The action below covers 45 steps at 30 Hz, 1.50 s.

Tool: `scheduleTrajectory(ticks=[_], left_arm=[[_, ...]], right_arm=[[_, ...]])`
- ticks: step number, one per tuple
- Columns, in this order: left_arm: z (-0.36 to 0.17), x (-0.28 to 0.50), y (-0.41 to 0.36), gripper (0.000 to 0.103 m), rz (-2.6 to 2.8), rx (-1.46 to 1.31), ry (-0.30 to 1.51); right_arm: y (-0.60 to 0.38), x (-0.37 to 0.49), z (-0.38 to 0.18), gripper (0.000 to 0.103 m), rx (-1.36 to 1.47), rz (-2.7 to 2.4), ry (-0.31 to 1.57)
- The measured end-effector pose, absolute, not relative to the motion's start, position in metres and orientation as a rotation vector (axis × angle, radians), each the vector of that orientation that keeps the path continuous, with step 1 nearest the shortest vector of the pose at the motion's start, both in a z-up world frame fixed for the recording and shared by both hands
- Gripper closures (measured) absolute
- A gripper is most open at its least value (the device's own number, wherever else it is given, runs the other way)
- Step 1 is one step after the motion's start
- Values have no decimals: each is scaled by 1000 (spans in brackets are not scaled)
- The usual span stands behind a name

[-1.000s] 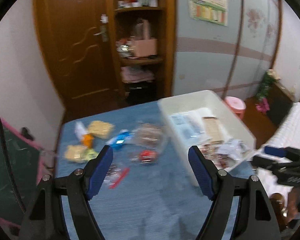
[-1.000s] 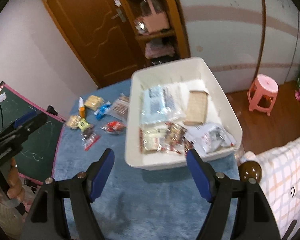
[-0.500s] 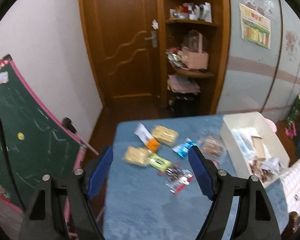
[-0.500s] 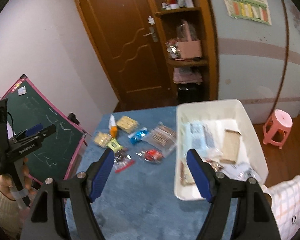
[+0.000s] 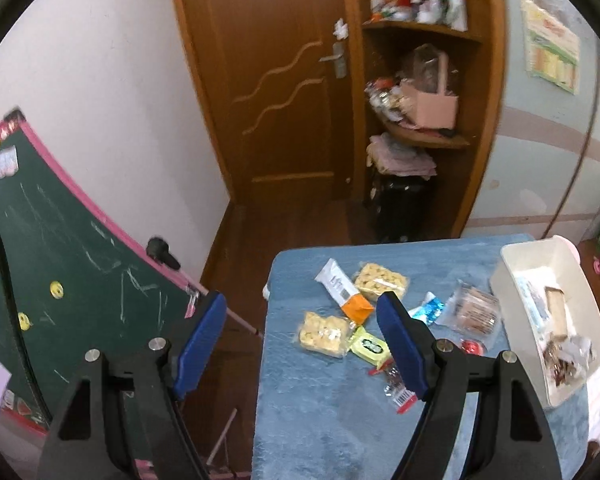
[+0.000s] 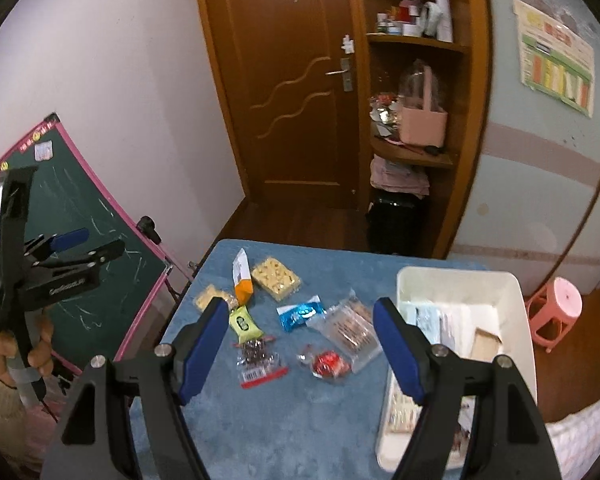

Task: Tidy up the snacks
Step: 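Withdraw both tools from the bin back over the snacks, then grasp the clear square-cracker bag with left gripper while right grasps brown chocolate pack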

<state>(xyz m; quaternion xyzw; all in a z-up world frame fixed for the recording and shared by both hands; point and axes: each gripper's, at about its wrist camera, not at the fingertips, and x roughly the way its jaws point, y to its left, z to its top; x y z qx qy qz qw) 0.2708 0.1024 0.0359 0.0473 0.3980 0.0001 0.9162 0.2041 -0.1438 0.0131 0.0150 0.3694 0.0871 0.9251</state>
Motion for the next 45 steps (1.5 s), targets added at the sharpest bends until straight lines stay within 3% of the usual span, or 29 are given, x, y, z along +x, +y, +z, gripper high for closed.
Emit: scheduleTrajectory(ticks=[16,30,39,42,45], left_arm=[[-133,387,120,26,194,-82,1062],[-198,414,133,26,243,-330,1141],[-224,416,151,26,289,-485,1171],[-230,417,150,26,283,-502,1180],[-237,418,148,27,297,-494,1193]], right_arm=[[-82,298,-140,28,55,265,1033],[-39,307,-231,28,-19,341,1177],[-22,298,-252,27,-152,327,1173],[-15,288,-255,34,-231,315,1141],[-16,277,-248,53,-228,335,1135]])
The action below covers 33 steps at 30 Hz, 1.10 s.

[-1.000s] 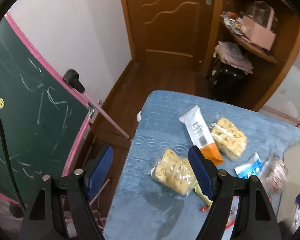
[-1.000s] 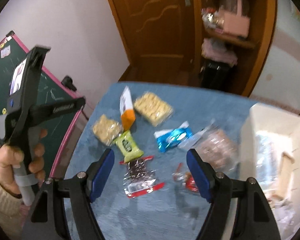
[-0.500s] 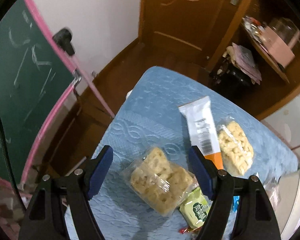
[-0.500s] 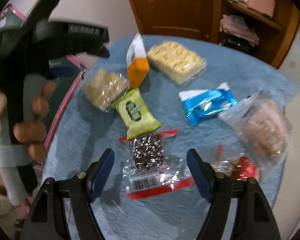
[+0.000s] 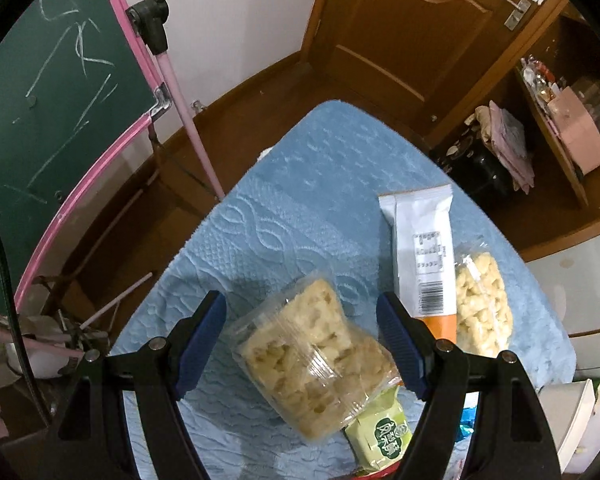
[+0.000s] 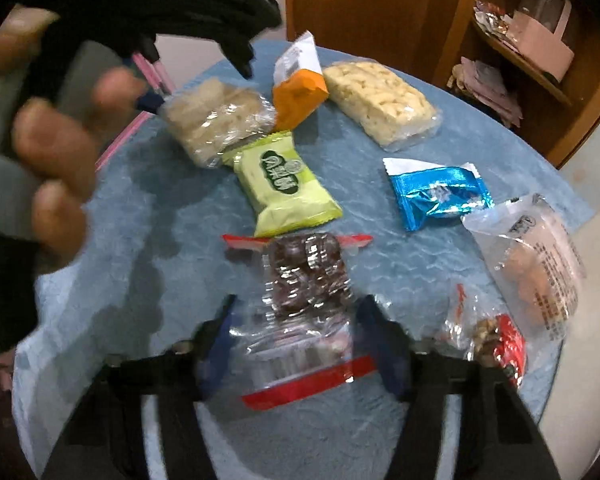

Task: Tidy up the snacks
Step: 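Grasp the clear square-cracker bag with left gripper while right grasps brown chocolate pack, then carry the cracker bag and chocolate pack into the bin and open both grippers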

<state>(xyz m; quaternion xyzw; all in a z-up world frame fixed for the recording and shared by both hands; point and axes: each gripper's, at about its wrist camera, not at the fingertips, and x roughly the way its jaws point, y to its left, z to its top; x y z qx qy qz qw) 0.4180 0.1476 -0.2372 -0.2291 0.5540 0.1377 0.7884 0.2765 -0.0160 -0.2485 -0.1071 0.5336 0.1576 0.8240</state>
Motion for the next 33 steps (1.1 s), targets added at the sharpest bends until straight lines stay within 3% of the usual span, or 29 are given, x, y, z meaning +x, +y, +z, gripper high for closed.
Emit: scheduleTrajectory(ticks=[4,8,26,33], left_arm=[[-243,419,146,26,322,-489,1196],[-247,419,144,26,335,-492,1206],[-253,415,133,26,381,-455,1261],[-242,404,129,38,316,-409,1245]], right_arm=[[-24,266,-244,78,-179,357,1151],[-35,254,-239,87,-133,372,1154],[-57,244,-227,93,26,430,1128],[-64,241,-220,94,49,441,1114]])
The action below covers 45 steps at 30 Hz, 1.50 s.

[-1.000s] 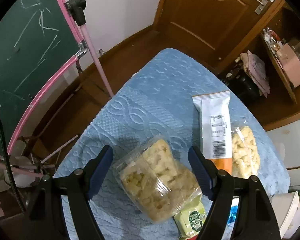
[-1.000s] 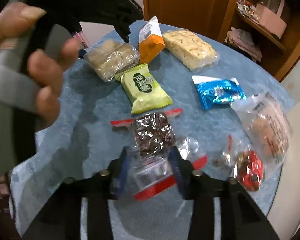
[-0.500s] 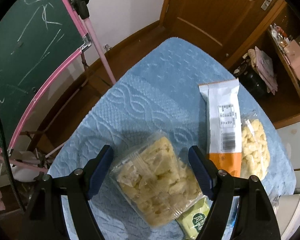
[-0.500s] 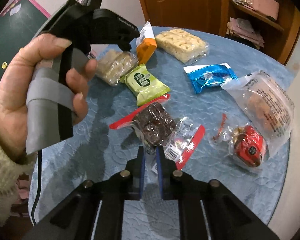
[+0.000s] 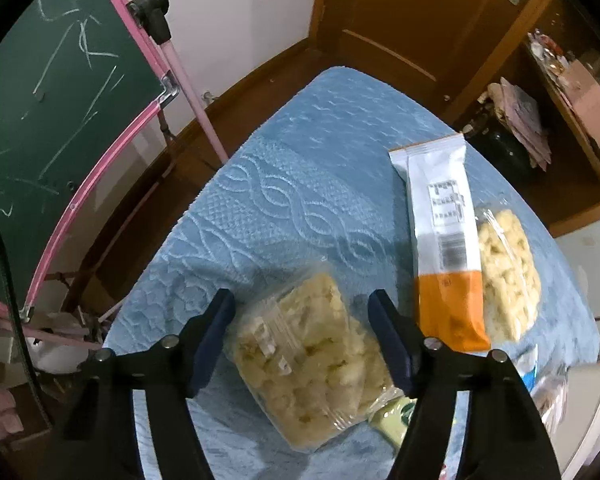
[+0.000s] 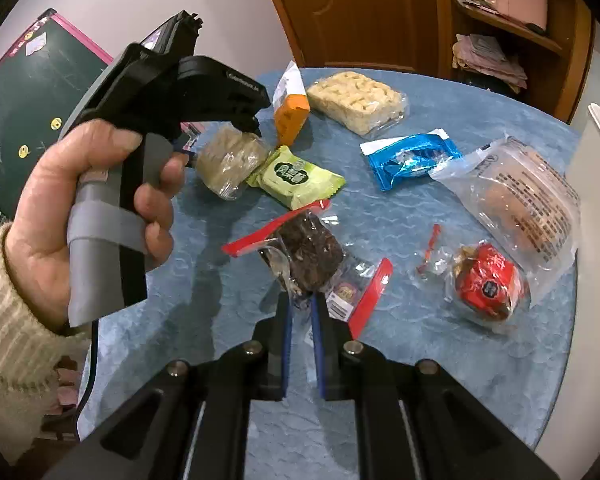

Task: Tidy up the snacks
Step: 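Carry the cracker bag and chocolate pack into the bin and open both grippers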

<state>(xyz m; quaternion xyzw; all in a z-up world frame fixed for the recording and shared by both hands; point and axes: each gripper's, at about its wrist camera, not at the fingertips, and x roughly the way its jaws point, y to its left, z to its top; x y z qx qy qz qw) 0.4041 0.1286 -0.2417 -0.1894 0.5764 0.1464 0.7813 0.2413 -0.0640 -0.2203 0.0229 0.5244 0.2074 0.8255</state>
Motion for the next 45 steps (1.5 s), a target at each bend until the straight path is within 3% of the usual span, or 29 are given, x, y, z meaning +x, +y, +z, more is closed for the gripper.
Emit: scheduleTrajectory(ticks=[4,23,37,45], left_arm=[[-231,391,125,43,257,-374,1230],[-111,289,62,43,-52,-213,1150],[-13,241,-105,43,-382,-70,1034],[3,251,-206,43,-462,3,993]], right_arm=[[-66,239,-217,94,43,443,1107],[-113,182,-143,97,149,432,949],[-240,119,-75,97,288,232,717],[-332,113,-62,97,387,51,639]])
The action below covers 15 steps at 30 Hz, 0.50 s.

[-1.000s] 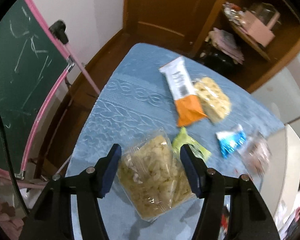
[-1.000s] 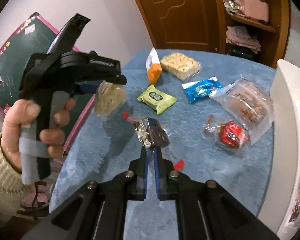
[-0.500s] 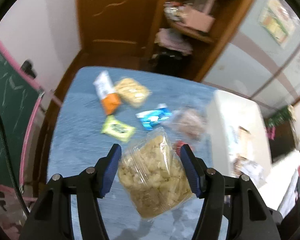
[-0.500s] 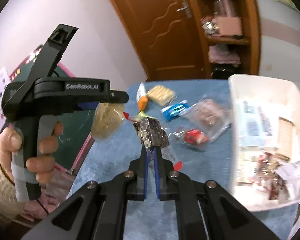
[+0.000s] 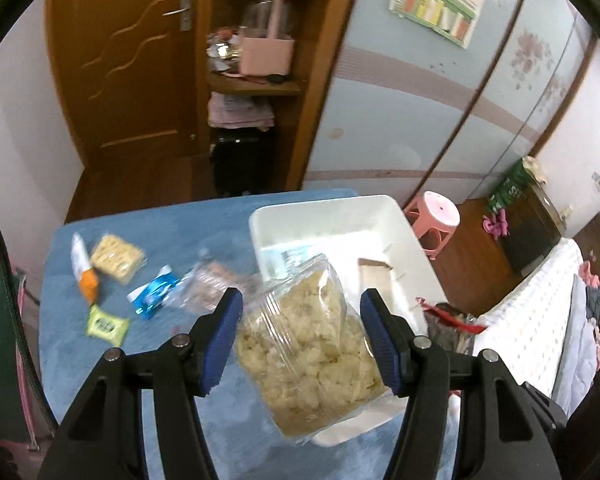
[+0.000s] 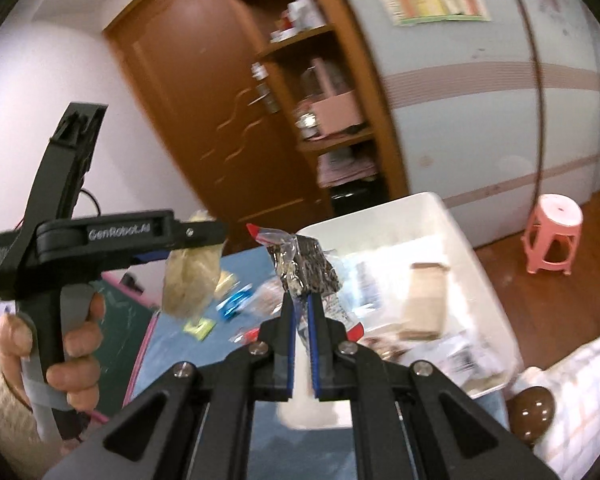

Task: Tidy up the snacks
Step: 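Carry the cracker bag and chocolate pack into the bin and open both grippers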

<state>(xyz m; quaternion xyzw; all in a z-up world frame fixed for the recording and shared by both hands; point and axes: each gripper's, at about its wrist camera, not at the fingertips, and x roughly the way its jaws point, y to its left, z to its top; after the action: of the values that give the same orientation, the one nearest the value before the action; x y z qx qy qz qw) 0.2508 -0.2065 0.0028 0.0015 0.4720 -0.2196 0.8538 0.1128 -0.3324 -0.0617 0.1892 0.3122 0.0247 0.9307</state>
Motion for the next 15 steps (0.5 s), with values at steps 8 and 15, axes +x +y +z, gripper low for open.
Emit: scheduleTrajectory(ticks=[8,15], left_arm=[[-32,272,-262,42,-465,84,1013],[-55,278,-276,25,-479,95,1043]], right_arm=[[-375,149,-69,97,418,-29,658],[-396,177,-99,88,509,-19,758]])
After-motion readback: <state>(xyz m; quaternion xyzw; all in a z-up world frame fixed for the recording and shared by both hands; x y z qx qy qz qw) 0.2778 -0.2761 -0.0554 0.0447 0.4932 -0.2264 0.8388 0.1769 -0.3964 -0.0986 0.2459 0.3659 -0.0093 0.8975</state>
